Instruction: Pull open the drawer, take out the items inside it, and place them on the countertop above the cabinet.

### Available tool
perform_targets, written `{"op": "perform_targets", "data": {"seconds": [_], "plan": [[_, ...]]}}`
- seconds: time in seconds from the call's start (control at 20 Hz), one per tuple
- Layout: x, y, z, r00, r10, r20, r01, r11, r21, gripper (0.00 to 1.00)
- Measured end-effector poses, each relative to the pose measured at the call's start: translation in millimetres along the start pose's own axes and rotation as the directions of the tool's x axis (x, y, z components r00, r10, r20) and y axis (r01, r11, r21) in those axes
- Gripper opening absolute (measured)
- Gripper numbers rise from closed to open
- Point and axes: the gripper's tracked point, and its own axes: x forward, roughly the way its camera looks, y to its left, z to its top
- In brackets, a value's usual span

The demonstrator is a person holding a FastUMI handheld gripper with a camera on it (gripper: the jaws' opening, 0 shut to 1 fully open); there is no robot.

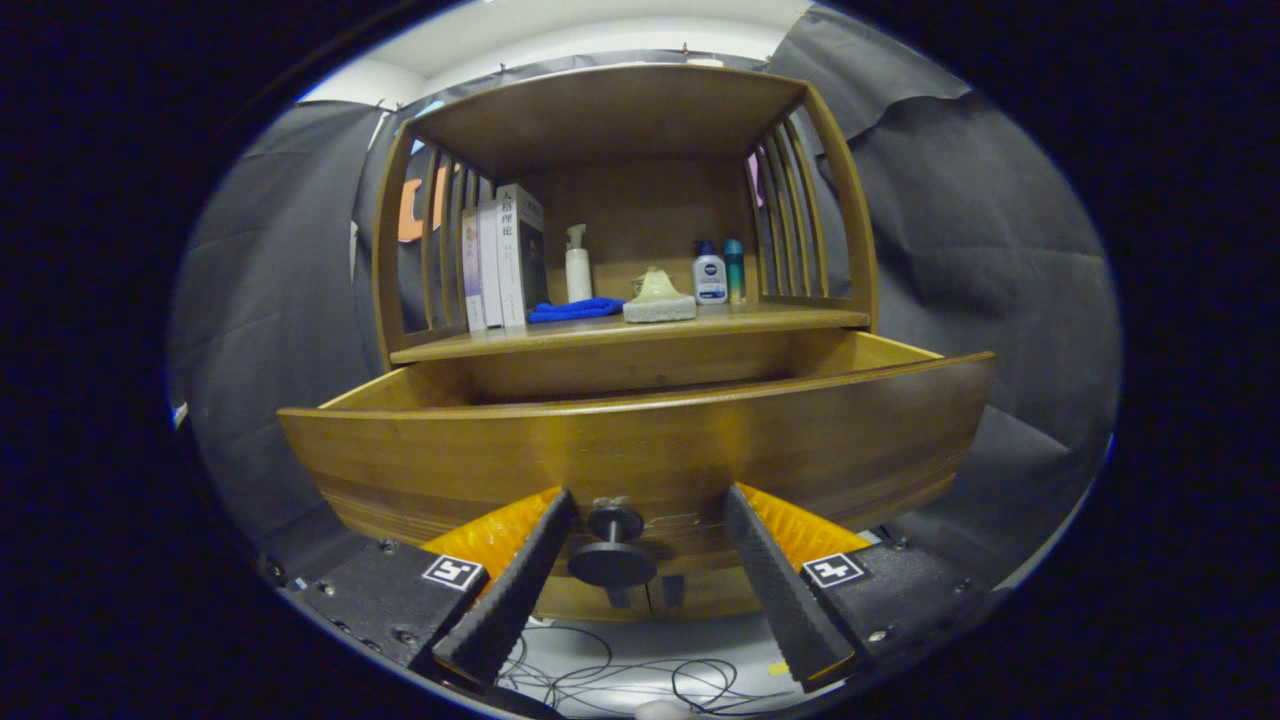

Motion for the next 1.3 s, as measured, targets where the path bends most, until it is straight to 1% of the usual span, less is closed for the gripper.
{"op": "perform_targets", "data": {"seconds": [0.15,0.2,0.5,0.8,1.3], "plan": [[17,1,11,1.0,-0.01,0.019,0.01,1.0,-0.015,1.0],[23,1,8,1.0,-0.014,0.005,0.014,1.0,-0.022,1.0],[51,3,18,1.0,-0.022,0.01,0.022,0.999,-0.025,1.0],[80,3,24,0.999,-0.036,0.011,0.037,0.997,-0.062,1.0],[121,5,32,0.999,-0.046,0.016,0.047,0.996,-0.079,1.0]]}}
